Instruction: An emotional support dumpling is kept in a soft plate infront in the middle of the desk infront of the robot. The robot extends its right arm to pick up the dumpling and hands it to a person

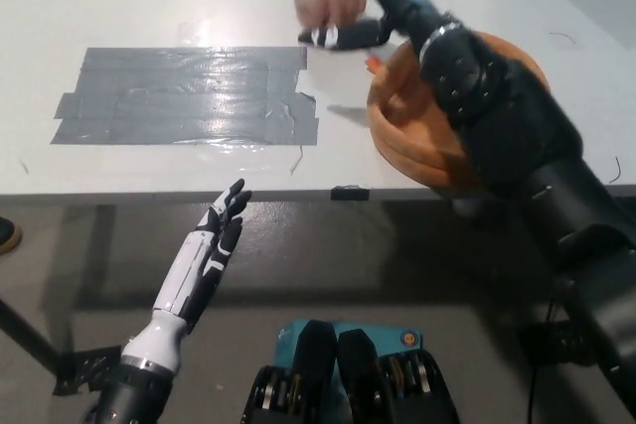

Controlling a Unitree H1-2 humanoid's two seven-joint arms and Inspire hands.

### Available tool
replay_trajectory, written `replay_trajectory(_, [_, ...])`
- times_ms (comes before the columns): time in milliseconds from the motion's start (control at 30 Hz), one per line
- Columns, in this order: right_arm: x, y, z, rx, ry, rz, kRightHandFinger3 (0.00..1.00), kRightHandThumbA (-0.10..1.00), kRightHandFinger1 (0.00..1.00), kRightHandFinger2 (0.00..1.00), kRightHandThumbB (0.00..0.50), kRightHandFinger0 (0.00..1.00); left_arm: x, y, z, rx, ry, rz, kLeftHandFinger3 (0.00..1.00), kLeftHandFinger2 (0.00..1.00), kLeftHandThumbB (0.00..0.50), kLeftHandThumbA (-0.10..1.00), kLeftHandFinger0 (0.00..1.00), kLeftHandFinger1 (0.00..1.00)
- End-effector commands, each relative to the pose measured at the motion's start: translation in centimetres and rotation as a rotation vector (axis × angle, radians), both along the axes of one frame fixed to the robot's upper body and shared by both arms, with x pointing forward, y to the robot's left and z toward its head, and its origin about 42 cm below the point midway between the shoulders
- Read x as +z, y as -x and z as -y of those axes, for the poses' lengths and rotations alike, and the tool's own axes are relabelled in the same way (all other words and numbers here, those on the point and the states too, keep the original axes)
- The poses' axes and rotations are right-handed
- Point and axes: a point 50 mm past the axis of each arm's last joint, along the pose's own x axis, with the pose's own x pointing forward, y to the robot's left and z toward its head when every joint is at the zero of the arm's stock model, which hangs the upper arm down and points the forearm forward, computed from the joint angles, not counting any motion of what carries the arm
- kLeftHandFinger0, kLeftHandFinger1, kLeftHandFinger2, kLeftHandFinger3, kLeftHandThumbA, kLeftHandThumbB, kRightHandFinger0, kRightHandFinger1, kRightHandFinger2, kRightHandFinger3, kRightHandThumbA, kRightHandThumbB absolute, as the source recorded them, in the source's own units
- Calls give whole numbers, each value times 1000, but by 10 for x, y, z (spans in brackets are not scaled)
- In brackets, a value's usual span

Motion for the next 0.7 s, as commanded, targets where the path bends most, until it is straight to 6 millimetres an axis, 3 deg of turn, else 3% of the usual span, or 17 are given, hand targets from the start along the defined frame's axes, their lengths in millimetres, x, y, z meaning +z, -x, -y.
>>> replay_trajectory(0, [119,45,24,109,-247,326,1000,963,1000,1000,495,1000,25,-21,-1,-21,-1,78,1000,1000,123,1000,1000,1000])
replay_trajectory(100, [137,90,38,161,-278,440,1000,1000,1000,1000,500,1000,28,-24,0,-29,16,80,1000,1000,112,1000,1000,1000])
replay_trajectory(167, [140,119,48,215,-313,489,1000,967,1000,1000,471,1000,31,-28,1,-34,38,75,1000,1000,119,1000,1000,1000])
replay_trajectory(267, [131,170,65,261,-331,557,1000,985,1000,1000,486,1000,33,-31,1,-35,35,85,1000,1000,106,1000,1000,1000])
replay_trajectory(333, [124,191,71,267,-329,579,1000,990,1000,1000,486,1000,32,-31,1,-34,32,86,1000,1000,96,1000,1000,1000])
replay_trajectory(433, [96,237,83,324,-369,563,1000,1000,1000,1000,486,1000,30,-32,2,-27,27,90,1000,1000,92,1000,1000,1000])
replay_trajectory(467, [81,249,84,354,-376,542,1000,952,1000,1000,462,1000,31,-32,3,-25,31,88,1000,1000,95,1000,1000,1000])
replay_trajectory(500, [64,261,85,377,-388,509,1000,927,1000,1000,475,1000,30,-31,2,-22,33,84,1000,1000,105,1000,1000,1000])
replay_trajectory(600, [35,279,84,386,-407,441,1000,904,1000,1000,500,1000,27,-31,2,-15,38,77,1000,1000,101,1000,1000,1000])
replay_trajectory(667, [10,289,85,388,-423,394,1000,852,1000,1000,477,1000,24,-31,2,-14,46,73,1000,1000,106,1000,1000,1000])
